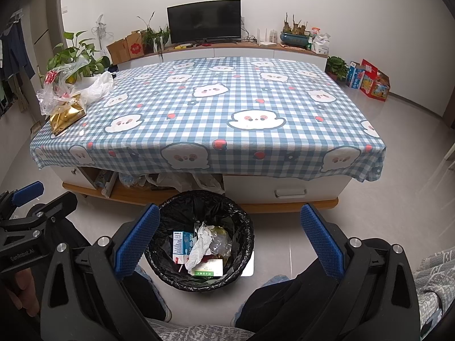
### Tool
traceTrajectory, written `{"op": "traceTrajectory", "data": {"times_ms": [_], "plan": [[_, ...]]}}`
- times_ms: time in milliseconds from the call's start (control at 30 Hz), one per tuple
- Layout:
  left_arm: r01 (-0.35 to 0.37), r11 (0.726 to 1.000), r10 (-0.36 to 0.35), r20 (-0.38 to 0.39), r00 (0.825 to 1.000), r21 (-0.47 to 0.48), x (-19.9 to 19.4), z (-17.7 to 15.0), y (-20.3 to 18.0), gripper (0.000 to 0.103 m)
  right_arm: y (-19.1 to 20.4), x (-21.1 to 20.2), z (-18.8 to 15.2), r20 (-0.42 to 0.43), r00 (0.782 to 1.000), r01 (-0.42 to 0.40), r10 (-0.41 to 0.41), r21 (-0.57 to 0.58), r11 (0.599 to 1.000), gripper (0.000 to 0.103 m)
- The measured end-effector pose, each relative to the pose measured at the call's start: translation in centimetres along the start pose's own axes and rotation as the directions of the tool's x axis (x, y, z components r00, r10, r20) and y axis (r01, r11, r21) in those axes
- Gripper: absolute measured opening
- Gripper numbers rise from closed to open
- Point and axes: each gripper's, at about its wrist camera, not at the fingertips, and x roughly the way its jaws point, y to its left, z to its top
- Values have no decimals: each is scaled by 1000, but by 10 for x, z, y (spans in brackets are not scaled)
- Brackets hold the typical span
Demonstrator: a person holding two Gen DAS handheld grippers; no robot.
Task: Collect trash
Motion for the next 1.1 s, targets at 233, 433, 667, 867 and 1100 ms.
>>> {"op": "traceTrajectory", "data": {"times_ms": [233,433,667,867,1100], "plan": [[-19,1000,19,-4,1000,11,2,-1,-1,97,0,0,0,-1,1000,0,0,-1,1000,95],[-12,1000,12,10,1000,9,0,0,-1,97,0,0,0,-1,1000,1,-1,0,1000,95],[8,1000,-7,24,1000,-14,0,1,2,97,0,1,-1,0,1000,0,0,5,1000,95],[8,1000,-8,19,1000,1,1,1,3,97,0,1,-1,-1,1000,0,0,4,1000,95],[-3,1000,2,26,1000,5,0,2,3,97,2,3,-1,2,1000,0,0,5,1000,95]]}}
